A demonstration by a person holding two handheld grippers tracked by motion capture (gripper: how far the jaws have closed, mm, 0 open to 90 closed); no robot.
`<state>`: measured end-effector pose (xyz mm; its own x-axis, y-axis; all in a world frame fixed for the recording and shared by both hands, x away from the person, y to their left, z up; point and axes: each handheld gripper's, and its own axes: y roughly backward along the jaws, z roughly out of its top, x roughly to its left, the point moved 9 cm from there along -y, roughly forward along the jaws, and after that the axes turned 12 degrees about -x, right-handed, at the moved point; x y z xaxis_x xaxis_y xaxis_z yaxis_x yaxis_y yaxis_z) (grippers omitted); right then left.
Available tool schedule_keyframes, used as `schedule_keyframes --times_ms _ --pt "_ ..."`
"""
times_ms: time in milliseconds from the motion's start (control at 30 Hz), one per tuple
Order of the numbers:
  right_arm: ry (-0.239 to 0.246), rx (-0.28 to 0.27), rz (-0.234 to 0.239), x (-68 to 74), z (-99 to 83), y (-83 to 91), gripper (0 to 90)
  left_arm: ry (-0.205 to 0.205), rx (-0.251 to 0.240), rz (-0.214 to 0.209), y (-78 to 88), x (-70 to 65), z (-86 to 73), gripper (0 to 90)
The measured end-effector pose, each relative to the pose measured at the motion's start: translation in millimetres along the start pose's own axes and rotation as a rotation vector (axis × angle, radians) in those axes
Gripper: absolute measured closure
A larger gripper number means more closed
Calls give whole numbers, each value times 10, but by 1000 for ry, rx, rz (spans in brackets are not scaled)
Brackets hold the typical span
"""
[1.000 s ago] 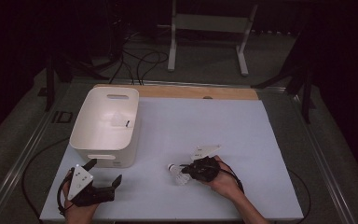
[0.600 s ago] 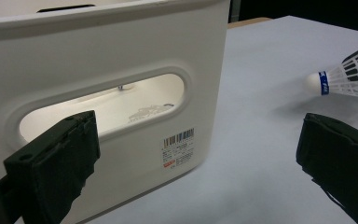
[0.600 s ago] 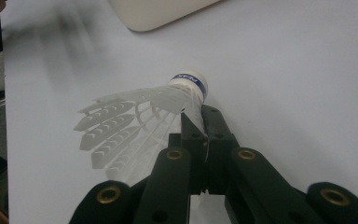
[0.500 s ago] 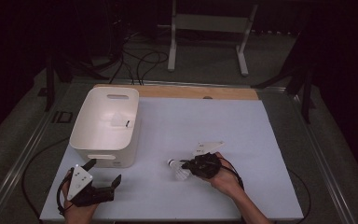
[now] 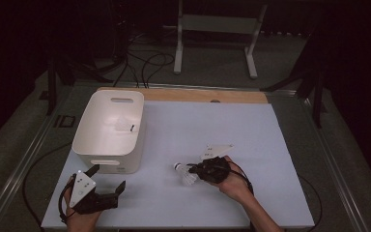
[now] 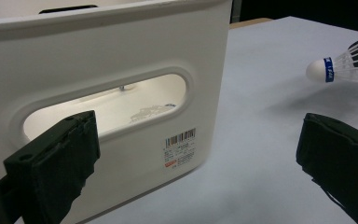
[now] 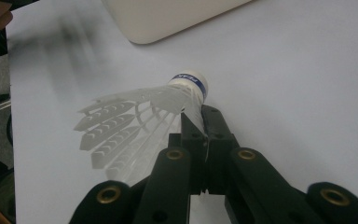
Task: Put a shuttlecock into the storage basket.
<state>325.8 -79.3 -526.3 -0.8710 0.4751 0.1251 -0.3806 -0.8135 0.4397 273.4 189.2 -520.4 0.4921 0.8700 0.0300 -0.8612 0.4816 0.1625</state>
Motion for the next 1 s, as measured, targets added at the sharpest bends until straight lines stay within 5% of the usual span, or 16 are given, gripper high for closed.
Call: schedule_keyframes --times_ms 1000 --pt "20 -26 -39 -62 201 109 893 0 -1 1 -1 0 1 0"
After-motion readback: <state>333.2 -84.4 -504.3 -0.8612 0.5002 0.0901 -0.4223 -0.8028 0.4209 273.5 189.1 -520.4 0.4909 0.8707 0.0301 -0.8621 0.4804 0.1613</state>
